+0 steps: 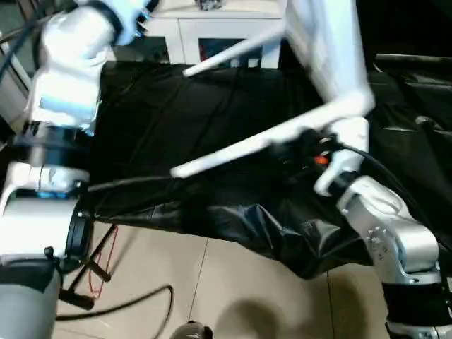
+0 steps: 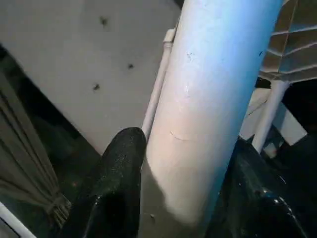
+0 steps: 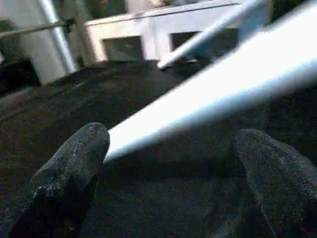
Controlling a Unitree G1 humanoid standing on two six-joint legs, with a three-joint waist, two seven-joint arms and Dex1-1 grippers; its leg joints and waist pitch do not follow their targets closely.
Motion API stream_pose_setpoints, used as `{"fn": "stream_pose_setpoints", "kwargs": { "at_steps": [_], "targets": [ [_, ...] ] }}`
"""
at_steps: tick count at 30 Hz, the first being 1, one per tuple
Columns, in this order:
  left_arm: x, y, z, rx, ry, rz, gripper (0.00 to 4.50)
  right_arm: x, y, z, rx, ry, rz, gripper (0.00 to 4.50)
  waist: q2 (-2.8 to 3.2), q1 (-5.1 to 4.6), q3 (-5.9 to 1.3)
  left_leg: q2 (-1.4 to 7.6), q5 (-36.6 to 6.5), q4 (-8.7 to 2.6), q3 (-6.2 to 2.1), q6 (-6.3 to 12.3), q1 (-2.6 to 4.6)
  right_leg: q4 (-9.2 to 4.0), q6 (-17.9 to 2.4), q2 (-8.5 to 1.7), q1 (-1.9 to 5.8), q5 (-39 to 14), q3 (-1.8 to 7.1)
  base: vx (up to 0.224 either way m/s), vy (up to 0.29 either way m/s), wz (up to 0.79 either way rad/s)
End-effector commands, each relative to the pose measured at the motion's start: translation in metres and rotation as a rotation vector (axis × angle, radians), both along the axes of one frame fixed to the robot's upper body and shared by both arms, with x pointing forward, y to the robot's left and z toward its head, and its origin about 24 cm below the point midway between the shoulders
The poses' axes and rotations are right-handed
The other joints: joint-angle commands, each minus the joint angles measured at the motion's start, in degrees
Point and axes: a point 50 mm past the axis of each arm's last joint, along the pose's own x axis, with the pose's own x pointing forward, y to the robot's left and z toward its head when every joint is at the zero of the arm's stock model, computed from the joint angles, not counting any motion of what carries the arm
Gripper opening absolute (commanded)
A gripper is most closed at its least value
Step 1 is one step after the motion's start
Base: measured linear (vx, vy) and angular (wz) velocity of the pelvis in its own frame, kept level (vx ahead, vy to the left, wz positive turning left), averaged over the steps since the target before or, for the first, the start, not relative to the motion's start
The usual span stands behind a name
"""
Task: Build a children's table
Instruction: Flip table
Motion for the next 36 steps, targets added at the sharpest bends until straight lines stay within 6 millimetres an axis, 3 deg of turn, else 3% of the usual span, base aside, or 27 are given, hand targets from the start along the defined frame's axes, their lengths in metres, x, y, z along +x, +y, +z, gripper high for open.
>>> {"fn": "stream_pose_setpoints", "kwargs": {
  "at_steps": [1,9,10,11,14,15,16,18,22,36],
  "targets": [
    [0.003,0.003,-0.014,-0.156,0.053,-0.024,2.02,0.003,-0.001,-0.006,0.098,0.023,-0.031,4.5,-1.69,-0.47,-4.15,2.76,-6.83,-3.26,-1.82,1.26,2.55,-4.21,-9.9,-3.32,1.19,-0.61,1.24,0.0,0.0,0.0],
    [0.002,0.003,-0.015,-0.169,0.054,-0.025,2.02,0.034,0.007,-0.01,0.253,0.023,-0.021,4.5,-1.58,-0.86,-4.02,2.82,-8.14,-3.41,-1.77,0.51,2.51,-4.31,-10.3,-3.37,1.07,-1.09,1.14,0.0,0.0,0.0],
    [0.002,0.003,-0.015,-0.169,0.054,-0.025,2.02,0.036,0.006,-0.01,0.257,0.024,-0.027,4.5,-1.6,-1.07,-4.17,2.74,-7.43,-3.3,-1.78,0.68,2.36,-4.03,-10.62,-3.45,1.2,0.17,1.09,0.0,0.0,0.0],
    [0.001,0.003,-0.015,-0.169,0.055,-0.025,2.02,0.05,0.003,-0.014,0.272,0.042,-0.084,4.5,-1.53,-1.13,-4.28,2.65,-6.91,-3.16,-1.71,0.74,2.39,-3.95,-11.24,-3.51,1.13,0.96,1.01,0.0,0.0,0.0],
    [0.0,0.004,-0.016,-0.169,0.057,-0.023,2.02,0.067,-0.001,-0.023,0.31,0.093,-0.158,4.5,-1.49,-1.38,-4.16,2.7,-7.79,-3.08,-1.51,0.35,2.5,-4.21,-12.83,-3.62,1.11,-1.13,0.98,0.0,0.0,0.0],
    [-0.001,0.004,-0.016,-0.169,0.057,-0.022,2.02,0.07,0.0,-0.023,0.343,0.088,-0.147,4.32,-1.99,-1.41,-4.02,2.71,-7.47,-3.16,-1.43,0.79,2.36,-4.26,-12.63,-3.45,1.22,-0.76,0.97,0.0,0.0,0.0],
    [-0.001,0.004,-0.016,-0.169,0.057,-0.022,2.02,0.07,0.0,-0.023,0.343,0.088,-0.147,4.14,-1.78,-1.29,-4.19,2.76,-6.3,-3.08,-1.53,1.65,2.25,-3.89,-12.55,-3.52,1.42,0.86,0.9,0.0,0.0,0.0],
    [-0.002,0.004,-0.016,-0.172,0.057,-0.018,2.02,0.075,0.002,-0.018,0.45,0.067,-0.127,4.02,-2.53,-1.3,-4.27,2.73,-5.03,-2.99,-1.43,3.44,2.09,-3.63,-12.89,-3.56,1.58,3.17,0.81,0.0,0.0,0.0],
    [-0.005,0.005,-0.017,-0.183,0.054,-0.008,2.02,0.076,0.009,-0.018,0.523,0.064,-0.041,3.75,-2.74,-1.1,-4.27,2.88,-4.49,-2.76,-1.24,5.27,2.21,-3.58,-13.63,-3.49,1.4,2.99,0.73,0.0,0.0,0.0],
    [-0.011,0.001,-0.024,-0.2,0.074,-0.012,2.02,0.08,0.018,-0.02,0.591,0.015,0.105,2.51,-2.68,-1.14,-4.1,3.19,-7.28,-3.09,-1.04,4.17,2.48,-3.73,-14.8,-3.68,1.1,0.22,0.5,0.0,0.0,0.0]
  ]
}}
